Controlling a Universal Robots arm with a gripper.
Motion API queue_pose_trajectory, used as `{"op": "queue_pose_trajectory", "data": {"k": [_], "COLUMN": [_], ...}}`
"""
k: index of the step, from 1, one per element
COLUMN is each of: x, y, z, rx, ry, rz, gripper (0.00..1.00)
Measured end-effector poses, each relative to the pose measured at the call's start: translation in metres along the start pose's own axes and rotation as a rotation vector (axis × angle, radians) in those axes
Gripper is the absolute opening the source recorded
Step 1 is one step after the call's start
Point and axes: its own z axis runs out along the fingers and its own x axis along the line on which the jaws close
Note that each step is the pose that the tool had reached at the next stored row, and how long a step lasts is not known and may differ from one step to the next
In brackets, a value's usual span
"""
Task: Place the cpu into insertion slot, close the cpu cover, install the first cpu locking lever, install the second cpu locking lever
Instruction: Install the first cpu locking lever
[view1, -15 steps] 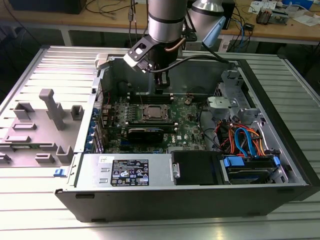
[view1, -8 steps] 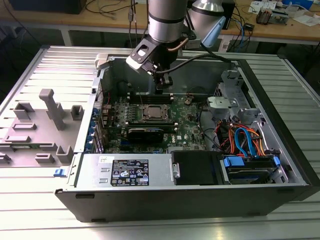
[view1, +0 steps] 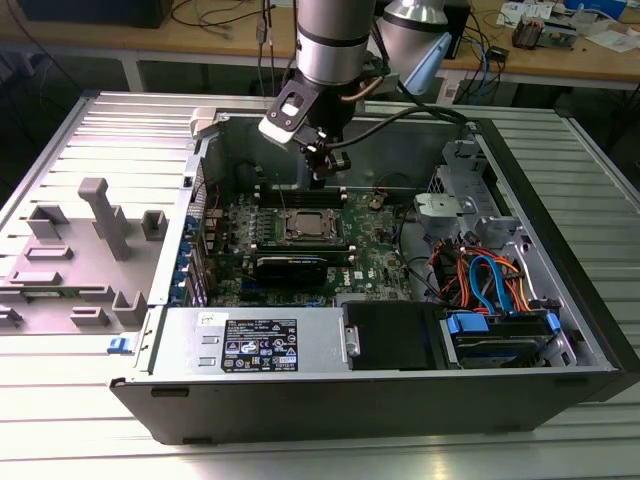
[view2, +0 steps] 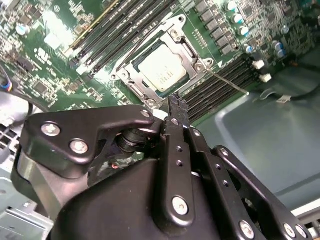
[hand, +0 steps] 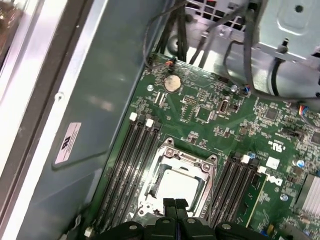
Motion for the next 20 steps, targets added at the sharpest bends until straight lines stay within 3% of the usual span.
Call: {"op": "queue_pose_trajectory", "data": {"k": [4, 9, 13, 20], "x": [0.0000, 0.0000, 0.0000, 0.0000], "y": [0.0000, 0.0000, 0.0000, 0.0000], "z": [0.0000, 0.0000, 0.0000, 0.0001], "rx": [0.0040, 0.0107, 0.0144, 0.0234], "ry": [-0.0005, -0.0013, -0.0018, -0.0029], "rz": [-0.073, -0.200, -0.268, -0.438], "gripper": [0.11, 0.11, 0.11, 0.11]}}
